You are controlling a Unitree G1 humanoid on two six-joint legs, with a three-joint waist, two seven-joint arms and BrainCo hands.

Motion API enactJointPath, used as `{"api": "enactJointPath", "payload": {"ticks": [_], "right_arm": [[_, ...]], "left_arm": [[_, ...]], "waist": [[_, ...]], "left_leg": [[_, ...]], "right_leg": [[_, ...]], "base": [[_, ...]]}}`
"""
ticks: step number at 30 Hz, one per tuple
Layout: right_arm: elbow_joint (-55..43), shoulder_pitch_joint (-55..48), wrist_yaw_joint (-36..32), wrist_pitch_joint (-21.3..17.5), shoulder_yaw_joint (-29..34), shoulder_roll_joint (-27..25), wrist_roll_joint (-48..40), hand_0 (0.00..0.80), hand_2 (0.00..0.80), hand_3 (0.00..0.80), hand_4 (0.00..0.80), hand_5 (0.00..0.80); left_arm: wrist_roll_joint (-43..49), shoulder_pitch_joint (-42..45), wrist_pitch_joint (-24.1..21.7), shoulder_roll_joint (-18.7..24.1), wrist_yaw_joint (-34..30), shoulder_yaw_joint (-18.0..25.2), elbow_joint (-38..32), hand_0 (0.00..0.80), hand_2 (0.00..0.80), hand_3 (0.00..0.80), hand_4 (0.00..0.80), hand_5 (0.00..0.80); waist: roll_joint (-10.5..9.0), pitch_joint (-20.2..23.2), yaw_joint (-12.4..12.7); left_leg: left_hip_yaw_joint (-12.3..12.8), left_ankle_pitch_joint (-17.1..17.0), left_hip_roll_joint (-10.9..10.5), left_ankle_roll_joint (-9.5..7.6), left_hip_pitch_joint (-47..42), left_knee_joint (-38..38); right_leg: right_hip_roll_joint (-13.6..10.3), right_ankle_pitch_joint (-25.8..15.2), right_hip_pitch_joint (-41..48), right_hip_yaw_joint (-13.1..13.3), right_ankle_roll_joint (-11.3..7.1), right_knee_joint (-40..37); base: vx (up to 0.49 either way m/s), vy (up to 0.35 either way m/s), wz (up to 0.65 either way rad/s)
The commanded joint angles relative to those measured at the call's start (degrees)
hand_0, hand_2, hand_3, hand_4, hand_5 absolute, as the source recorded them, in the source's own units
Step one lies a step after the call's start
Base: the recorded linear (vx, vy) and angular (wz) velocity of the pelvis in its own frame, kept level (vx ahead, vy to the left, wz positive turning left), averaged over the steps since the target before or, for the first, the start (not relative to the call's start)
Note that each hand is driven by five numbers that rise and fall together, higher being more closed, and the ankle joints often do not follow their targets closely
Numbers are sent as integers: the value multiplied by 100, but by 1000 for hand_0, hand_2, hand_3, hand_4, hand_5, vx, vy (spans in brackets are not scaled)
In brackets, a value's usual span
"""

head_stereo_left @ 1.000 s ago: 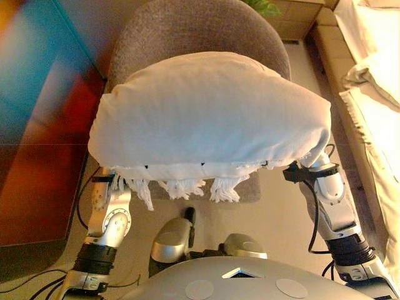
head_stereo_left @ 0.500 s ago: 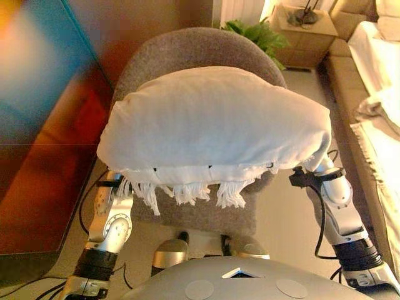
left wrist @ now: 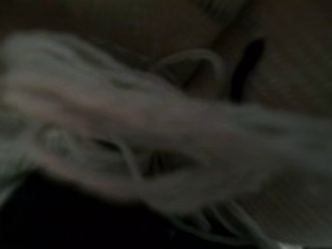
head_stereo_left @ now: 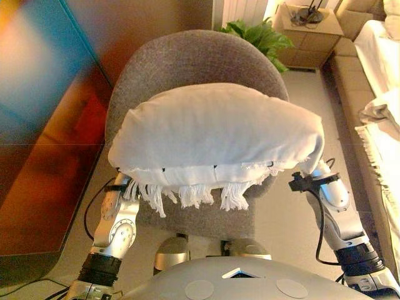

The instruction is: Pick up the cushion and take it to the sofa

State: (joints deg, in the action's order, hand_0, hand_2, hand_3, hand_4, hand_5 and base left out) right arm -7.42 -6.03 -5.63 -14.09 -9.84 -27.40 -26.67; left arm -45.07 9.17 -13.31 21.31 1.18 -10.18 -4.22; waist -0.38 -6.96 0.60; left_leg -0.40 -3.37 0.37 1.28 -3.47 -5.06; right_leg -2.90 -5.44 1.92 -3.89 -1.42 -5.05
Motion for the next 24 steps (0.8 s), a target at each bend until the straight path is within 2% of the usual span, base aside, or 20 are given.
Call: {"api": "enactJointPath", "payload": {"ticks": [1,7,12,19,24], "right_arm": [[-63,540,-192,294,-506,275,-317,800,800,800,800,800],[520,751,-124,575,-647,604,-473,800,800,800,800,800],[844,901,92,1002,-732,693,-484,800,800,800,800,800],[1120,874,387,1233,-835,860,-555,800,800,800,800,800],[1746,1198,816,1594,-964,951,-719,800,800,800,800,800]], "left_arm": [[507,-937,163,-143,61,-361,140,800,800,800,800,800],[710,-1190,384,-191,290,-329,594,800,800,800,800,800],[805,-1337,745,-296,643,-397,852,800,800,800,800,800],[891,-1339,1205,-326,712,-487,996,800,800,800,800,800],[898,-1678,1426,-402,881,-700,1604,800,800,800,800,800]], "waist": [[-118,400,-49],[-82,382,-34],[-93,310,17],[-118,198,59],[-102,178,59]], "left_leg": [[144,196,51,-9,-165,8],[212,291,-5,-98,-195,6],[198,332,-61,-148,-176,6],[203,362,-68,-173,-179,6],[224,374,-62,-163,-213,6]], "right_leg": [[-210,206,323,-256,-264,5],[-264,203,349,-350,-298,5],[-319,188,330,-397,-342,5],[-331,194,346,-445,-358,5],[-327,207,376,-434,-360,5]], "base": [[109,87,4],[72,67,4],[34,36,6],[3,1,7],[2,0,1]]}}
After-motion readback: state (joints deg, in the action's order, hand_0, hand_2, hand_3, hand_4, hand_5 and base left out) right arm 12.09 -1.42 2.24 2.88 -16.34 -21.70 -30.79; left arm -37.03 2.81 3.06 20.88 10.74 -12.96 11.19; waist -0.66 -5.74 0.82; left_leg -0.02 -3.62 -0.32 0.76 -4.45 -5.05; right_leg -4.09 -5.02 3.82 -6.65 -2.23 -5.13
